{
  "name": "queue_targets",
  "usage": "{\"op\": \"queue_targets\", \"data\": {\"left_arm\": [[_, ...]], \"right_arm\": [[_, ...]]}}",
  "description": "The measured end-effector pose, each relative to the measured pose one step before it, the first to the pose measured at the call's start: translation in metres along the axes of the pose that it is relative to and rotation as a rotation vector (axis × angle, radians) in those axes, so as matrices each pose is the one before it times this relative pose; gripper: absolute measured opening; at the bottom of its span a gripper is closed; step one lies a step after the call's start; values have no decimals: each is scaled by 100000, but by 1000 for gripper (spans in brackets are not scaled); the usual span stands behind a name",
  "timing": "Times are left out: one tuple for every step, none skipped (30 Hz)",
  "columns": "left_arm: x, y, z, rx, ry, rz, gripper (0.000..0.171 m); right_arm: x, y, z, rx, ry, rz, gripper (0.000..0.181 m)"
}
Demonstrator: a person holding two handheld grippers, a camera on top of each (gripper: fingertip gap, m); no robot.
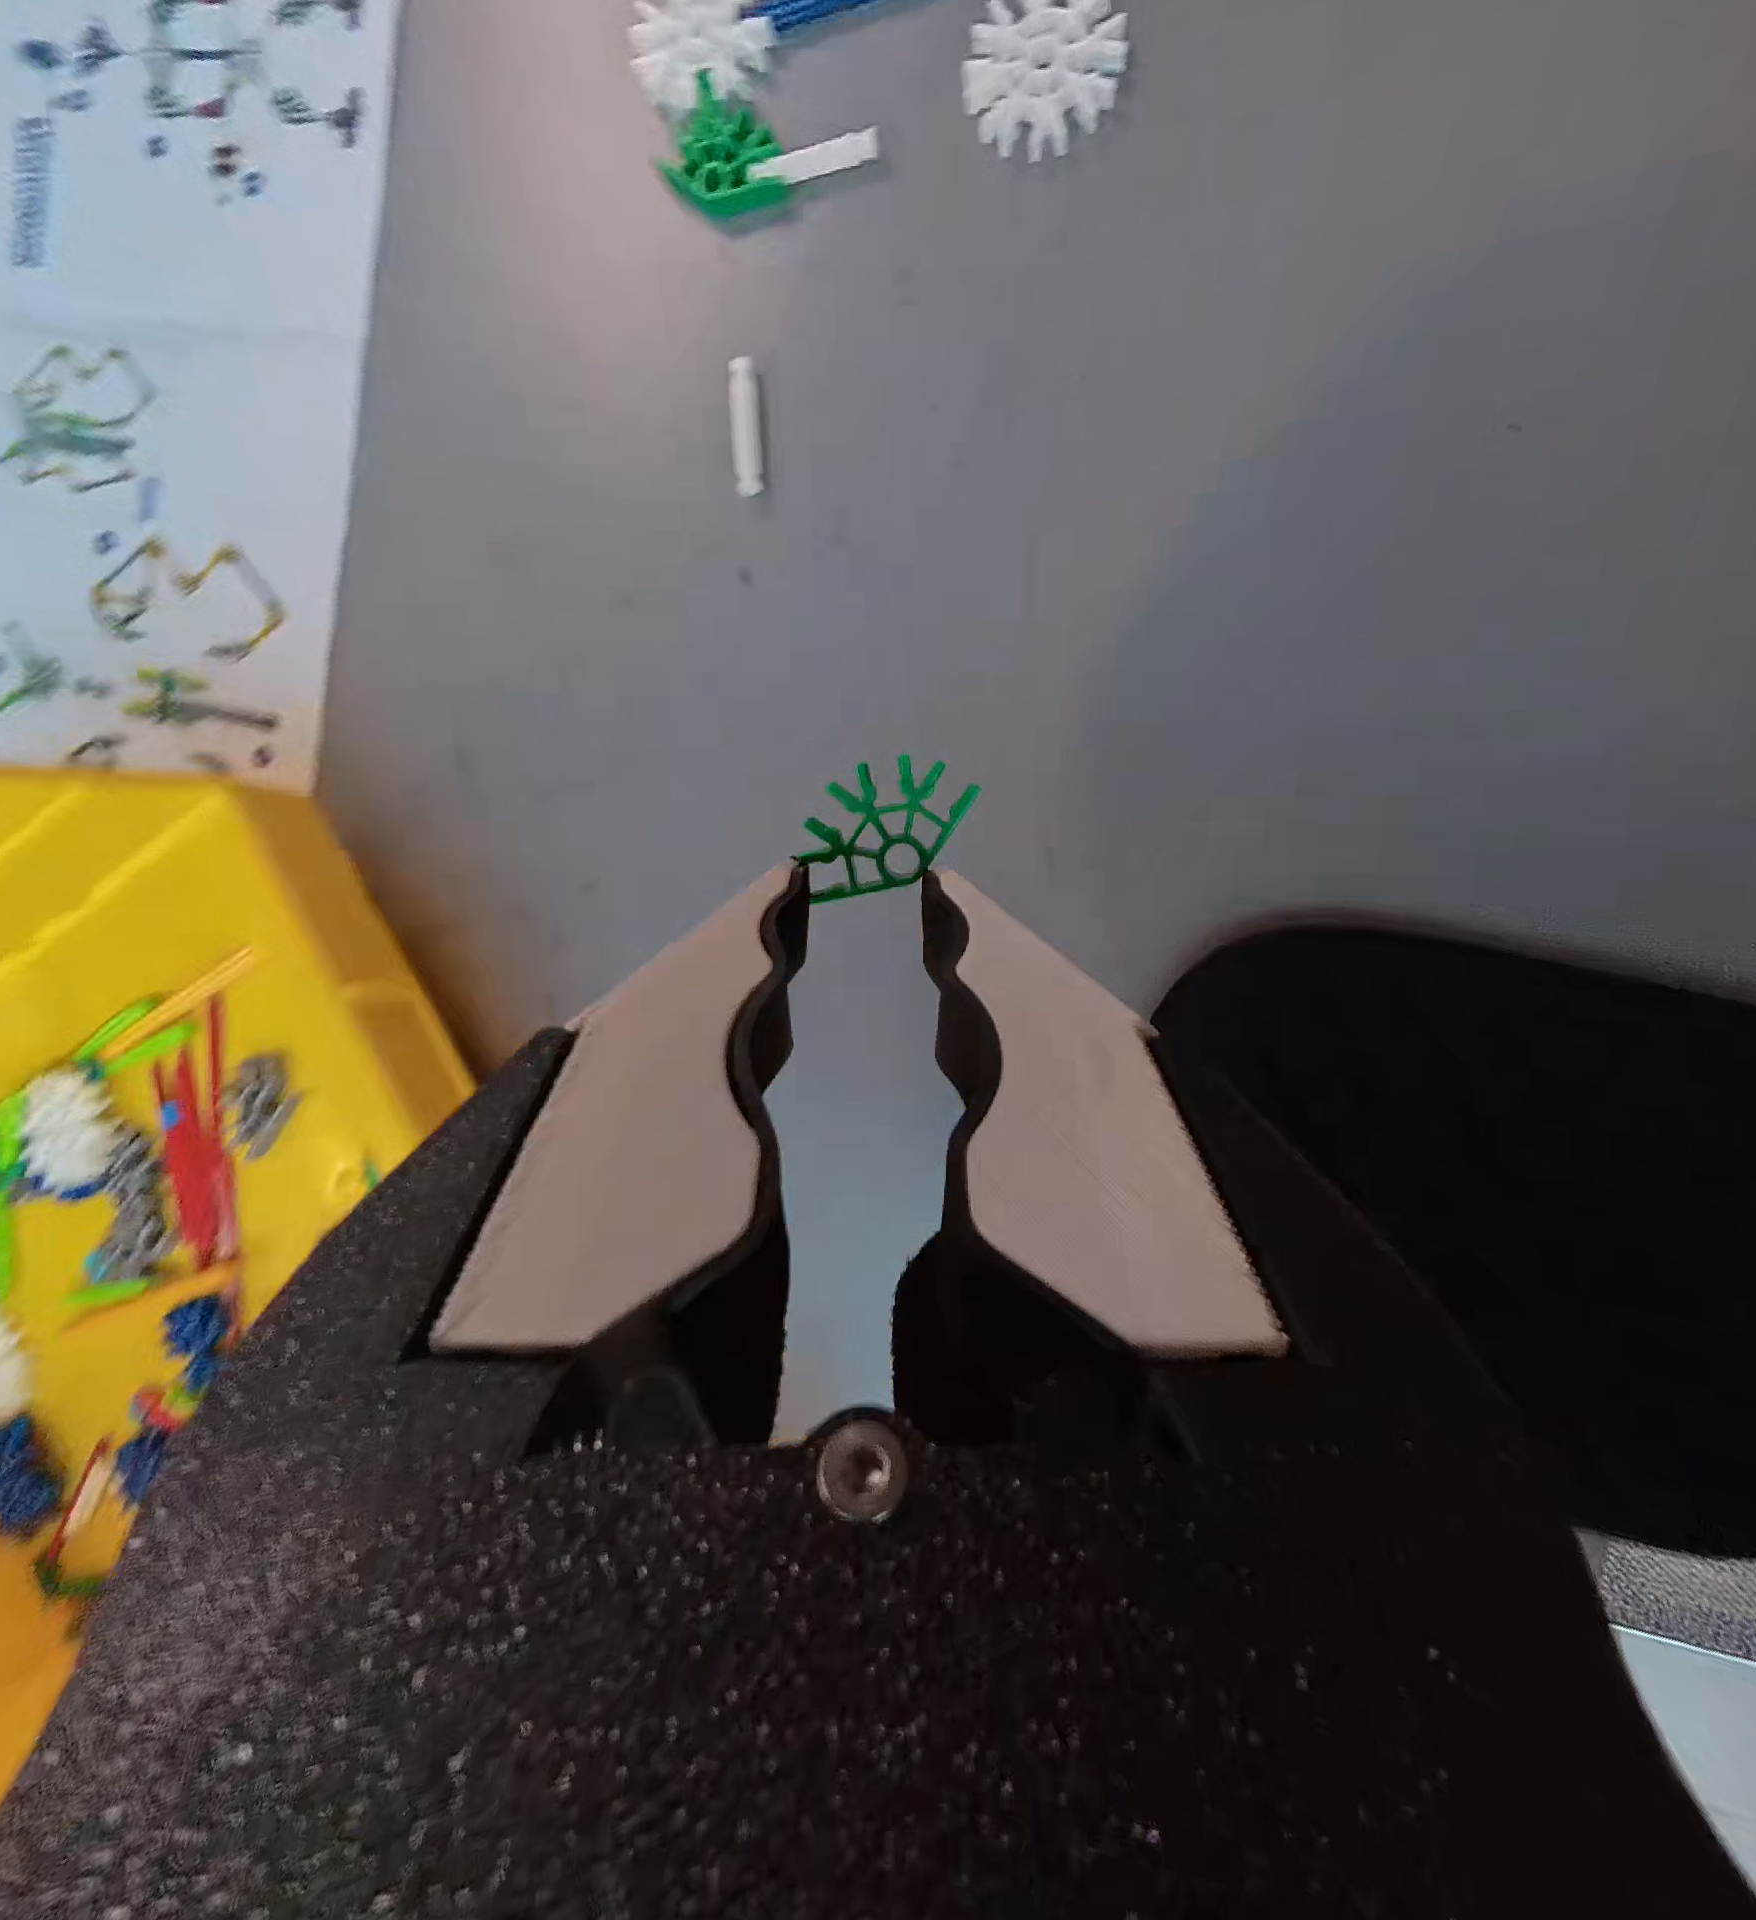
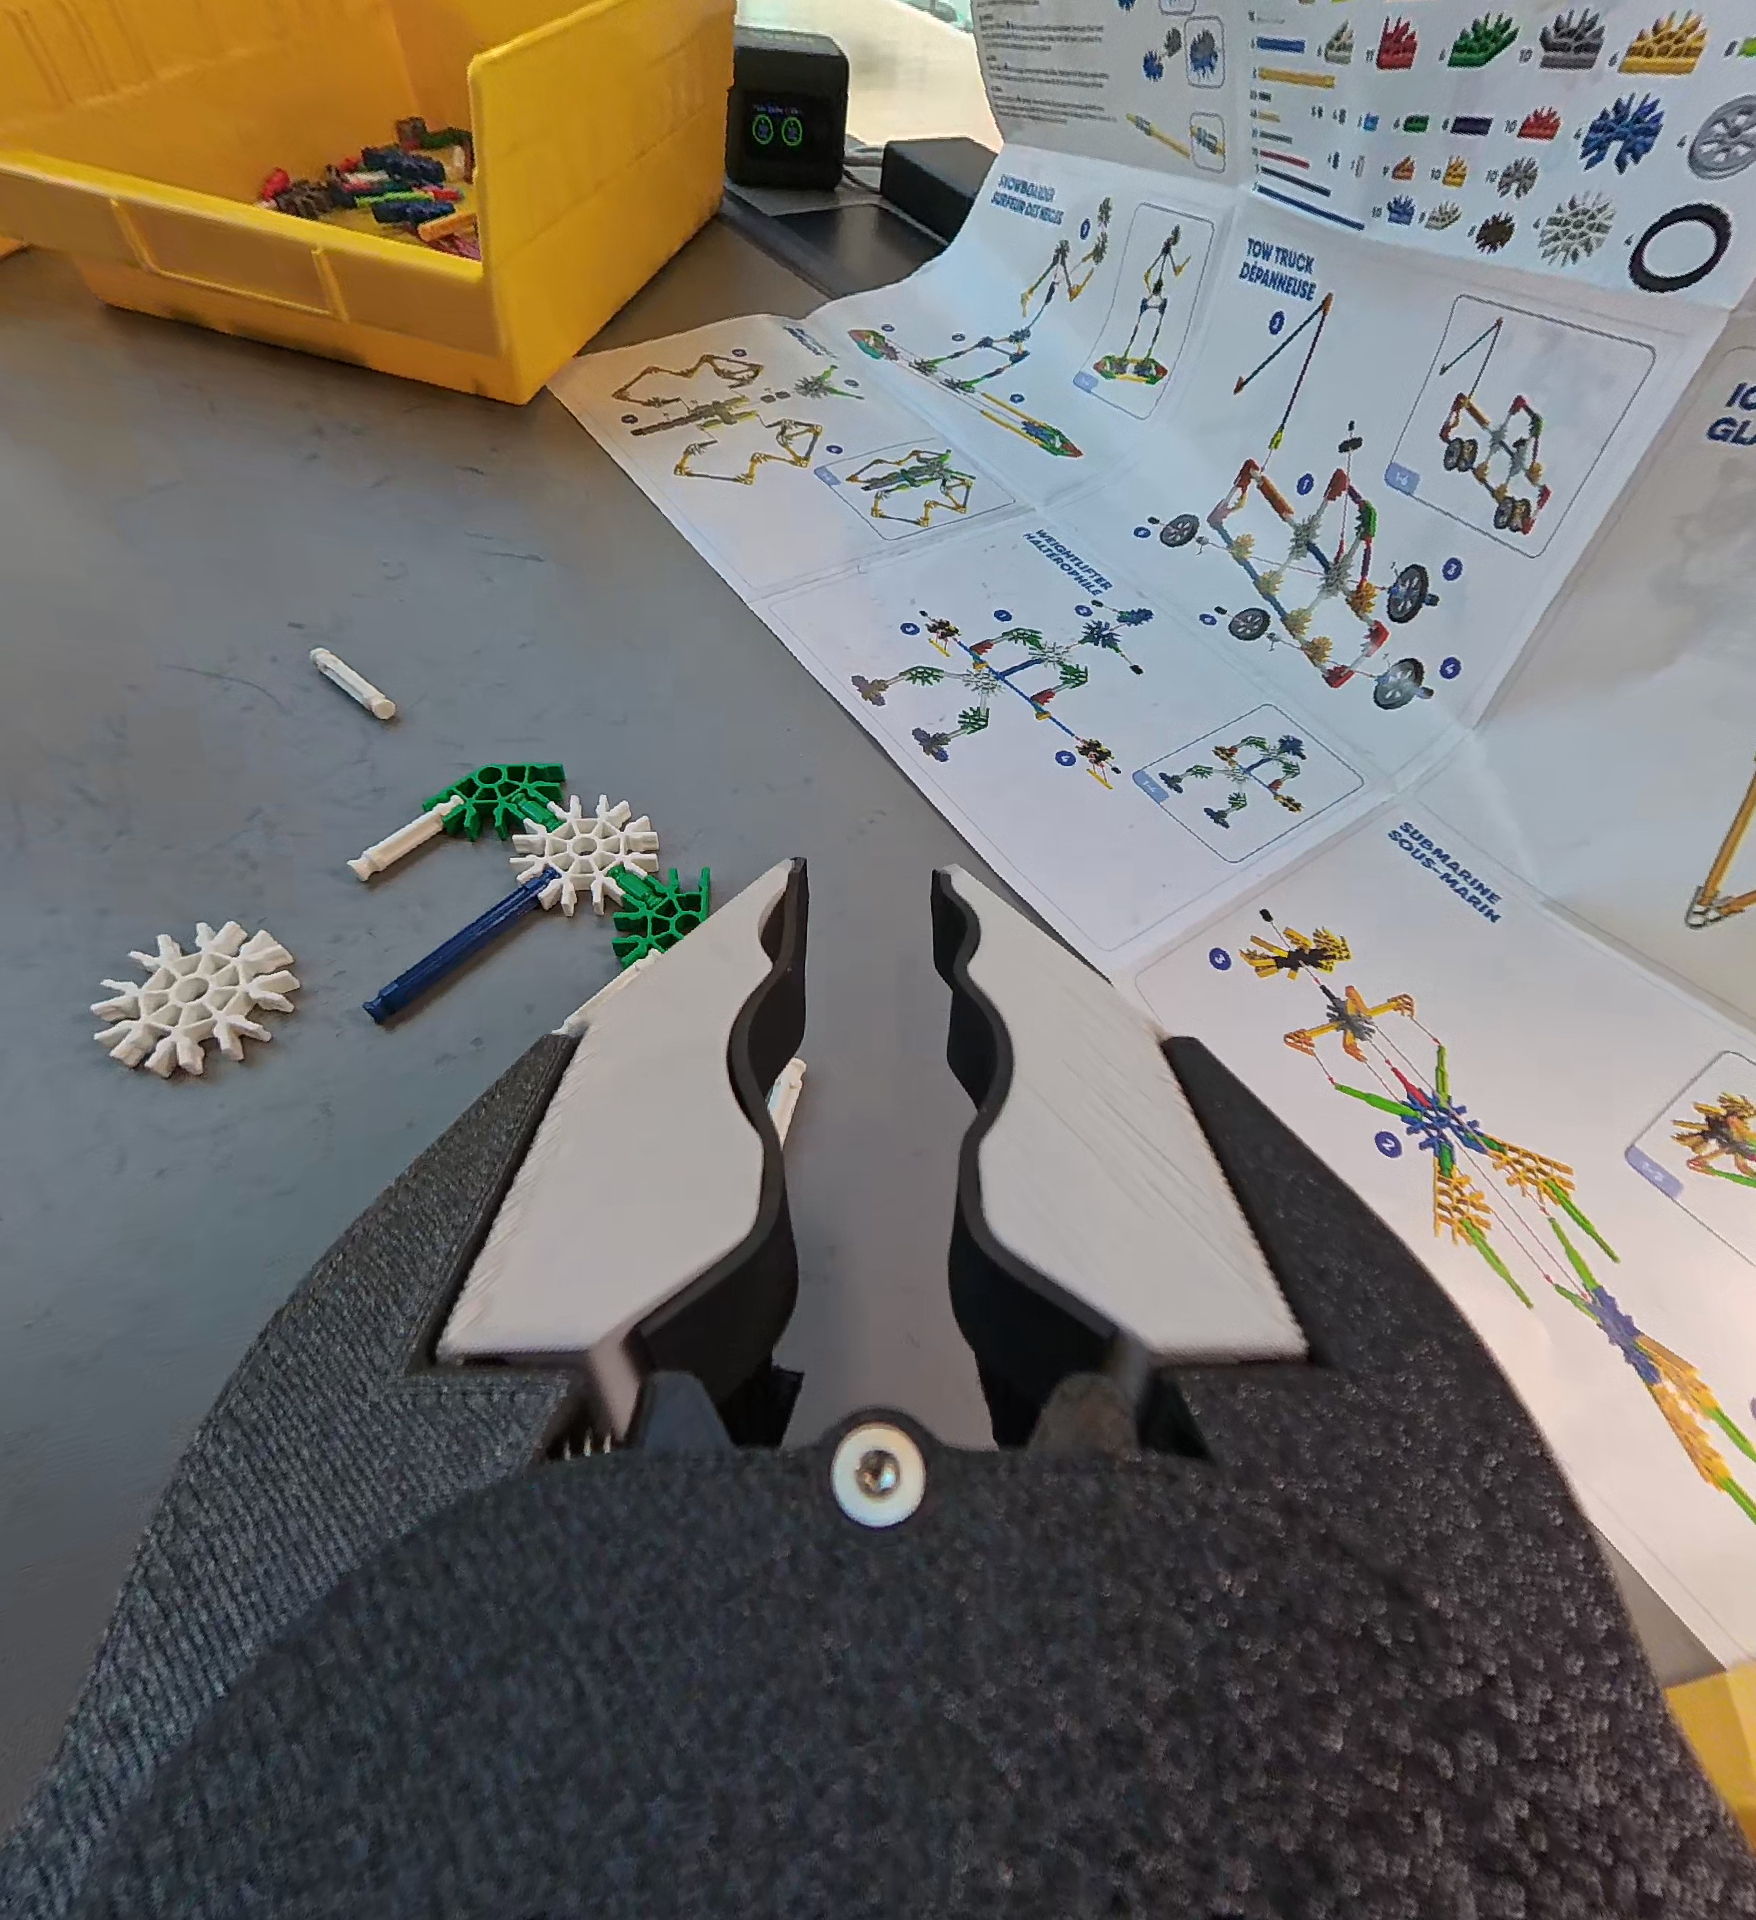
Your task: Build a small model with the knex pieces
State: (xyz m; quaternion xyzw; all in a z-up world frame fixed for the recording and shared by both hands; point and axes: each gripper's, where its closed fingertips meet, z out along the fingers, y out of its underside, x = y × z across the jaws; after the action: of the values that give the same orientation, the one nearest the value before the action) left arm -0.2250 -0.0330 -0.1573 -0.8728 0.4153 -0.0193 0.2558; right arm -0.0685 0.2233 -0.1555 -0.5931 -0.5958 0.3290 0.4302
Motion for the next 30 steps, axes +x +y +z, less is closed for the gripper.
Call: {"op": "queue_targets", "data": {"left_arm": [[870,-556,1893,136,5339,1387,20],[608,-392,1592,-197,3998,1319,20],[311,-298,1251,-311,2148,1486,20],[164,-214,917,-331,1356,1059,20],[66,-150,608,-419,934,395,20],[-95,-100,324,-161,-232,125,20],[-176,-66,14,323,-1003,-57,23],[-160,-65,-343,996,-986,-777,29],[-223,-123,-813,2123,-1485,-1650,33],[-495,-123,-1334,2954,-3039,-2179,36],[-897,27,-1901,2816,-5169,-2747,37],[-1410,258,-2413,2177,-7361,-3524,37],[-1926,443,-2829,1822,-9057,-4437,37],[-2405,640,-3020,1240,-10311,-5509,37],[-2749,981,-2910,-454,-10488,-6350,36],[-2804,1535,-2535,-3067,-9039,-6616,36],[-2791,2231,-1932,-6014,-7919,-6753,40],[-2719,2963,-1147,-8909,-6940,-7034,45],[-2162,3416,-271,-10887,-3760,-7180,48],[-1257,3452,524,-11050,791,-6944,48],[-562,2971,1094,-9162,3411,-6092,48],[-355,2333,1383,-6652,2665,-4910,46],[-249,1825,1451,-5389,1417,-3568,43],[-75,1336,1374,-4226,1002,-2157,43],[130,799,1200,-2502,1098,-1683,41],[464,429,1016,-1509,2559,-1783,40],[608,329,841,-1832,3222,-1624,40],[392,285,699,-2057,1497,-678,40],[88,163,556,-1590,-522,110,40],[142,124,438,-1444,33,-162,40]], "right_arm": [[110,-93,-91,764,-81,959,22],[107,-96,-111,858,-156,1026,22],[95,-119,-126,980,-197,1006,22],[108,-115,-121,993,-183,981,22],[86,-107,-121,883,-260,978,22],[70,-82,-89,706,-403,988,22],[44,-41,-53,358,-478,828,22],[14,-32,-33,268,-490,611,22],[8,-16,-24,157,-263,266,22],[-45,-17,-16,108,-277,-19,22],[-32,-4,-18,-19,-94,-283,22],[-60,65,8,-352,-70,-329,22],[-51,76,32,-535,-32,-423,22],[-68,61,37,-438,-48,-499,22],[-93,82,48,-582,-129,-604,22],[-96,78,56,-590,-159,-634,22],[-86,73,73,-530,-35,-692,22],[-65,80,77,-614,79,-632,22],[-69,73,72,-550,64,-598,22],[-50,62,71,-534,83,-537,22],[-26,57,54,-410,156,-420,22],[-8,30,37,-286,239,-332,22],[7,9,12,-83,321,-197,22],[26,11,6,-57,352,-122,22],[40,19,13,-132,325,42,22],[56,30,26,-165,343,114,22],[43,5,13,-88,300,104,22],[47,-1,0,5,339,2,22],[11,10,-22,-21,234,44,22],[9,12,-28,-2,146,52,22]]}}
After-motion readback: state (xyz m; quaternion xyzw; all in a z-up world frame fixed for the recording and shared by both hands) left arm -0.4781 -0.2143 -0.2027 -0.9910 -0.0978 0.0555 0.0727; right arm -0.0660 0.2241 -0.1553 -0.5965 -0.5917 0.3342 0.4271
